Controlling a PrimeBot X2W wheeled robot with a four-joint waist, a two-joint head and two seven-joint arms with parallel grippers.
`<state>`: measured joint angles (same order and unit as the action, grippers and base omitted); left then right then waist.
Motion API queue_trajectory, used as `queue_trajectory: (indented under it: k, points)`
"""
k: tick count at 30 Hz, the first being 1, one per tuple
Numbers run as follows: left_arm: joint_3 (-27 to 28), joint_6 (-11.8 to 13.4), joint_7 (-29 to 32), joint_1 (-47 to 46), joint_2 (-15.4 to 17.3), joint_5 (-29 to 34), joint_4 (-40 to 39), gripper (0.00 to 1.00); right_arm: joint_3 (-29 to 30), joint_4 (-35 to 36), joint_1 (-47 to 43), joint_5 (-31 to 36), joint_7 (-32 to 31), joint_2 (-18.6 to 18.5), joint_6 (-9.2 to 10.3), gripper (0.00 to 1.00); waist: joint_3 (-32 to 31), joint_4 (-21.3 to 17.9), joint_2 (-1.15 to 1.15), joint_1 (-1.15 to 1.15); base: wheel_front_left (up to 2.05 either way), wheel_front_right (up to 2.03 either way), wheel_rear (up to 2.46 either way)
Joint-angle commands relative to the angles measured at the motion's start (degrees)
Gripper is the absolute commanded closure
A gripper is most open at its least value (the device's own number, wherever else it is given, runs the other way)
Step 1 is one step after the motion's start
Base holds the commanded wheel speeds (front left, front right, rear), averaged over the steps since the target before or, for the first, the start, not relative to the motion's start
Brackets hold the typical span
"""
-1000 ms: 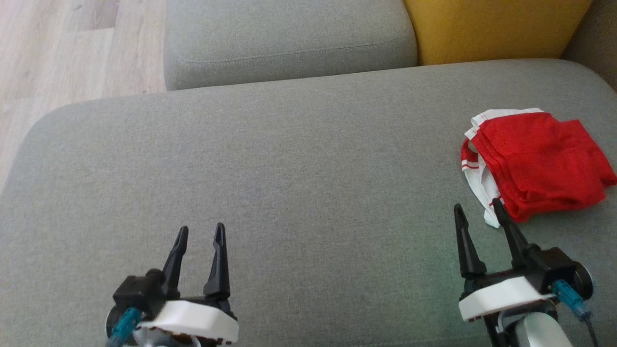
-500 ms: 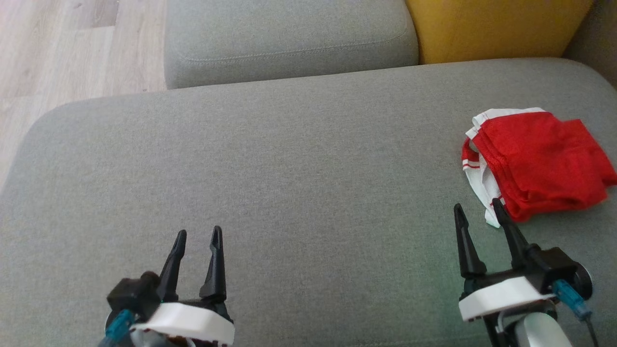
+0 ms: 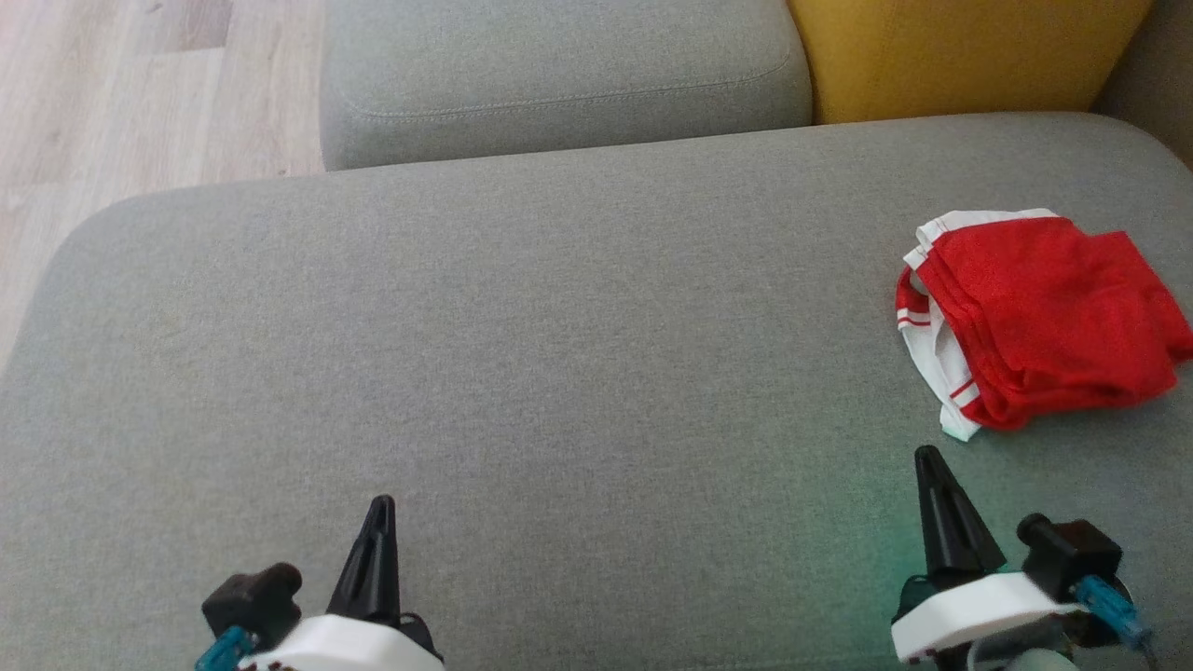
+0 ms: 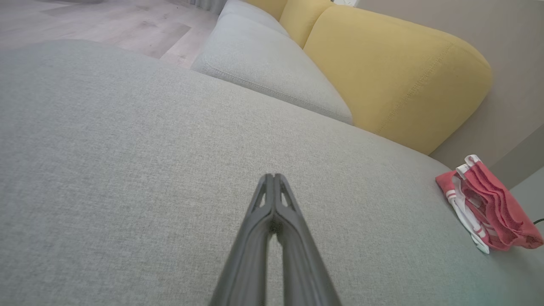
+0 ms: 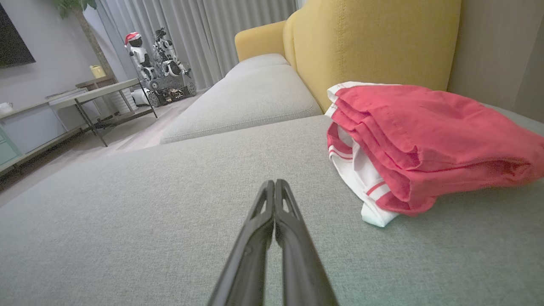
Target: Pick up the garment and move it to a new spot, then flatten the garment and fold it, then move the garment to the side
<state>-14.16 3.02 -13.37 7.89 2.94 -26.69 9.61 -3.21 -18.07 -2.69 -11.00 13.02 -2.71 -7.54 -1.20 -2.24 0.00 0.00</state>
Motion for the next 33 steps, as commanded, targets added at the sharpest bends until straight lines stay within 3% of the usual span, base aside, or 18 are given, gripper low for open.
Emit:
queue_trajectory:
  k: [1, 33]
  points:
    - [0.8, -0.42, 0.16, -2.71, 0.39, -1.21, -1.47, 1.0, 0.27, 2.01, 2.86, -1.64, -0.25, -0.41, 0.0, 1.0, 0.01, 0.02, 0.0, 0.0, 0.0, 0.0, 0.0]
    - [5.07, -3.32, 4.65, -5.93, 1.23, -20.45, 0.31, 1.0, 1.9, 2.61, 4.5, -24.93, -4.84, -1.1, 0.02, 1.0, 0.39, 0.65, 0.0, 0.0, 0.0, 0.0, 0.0]
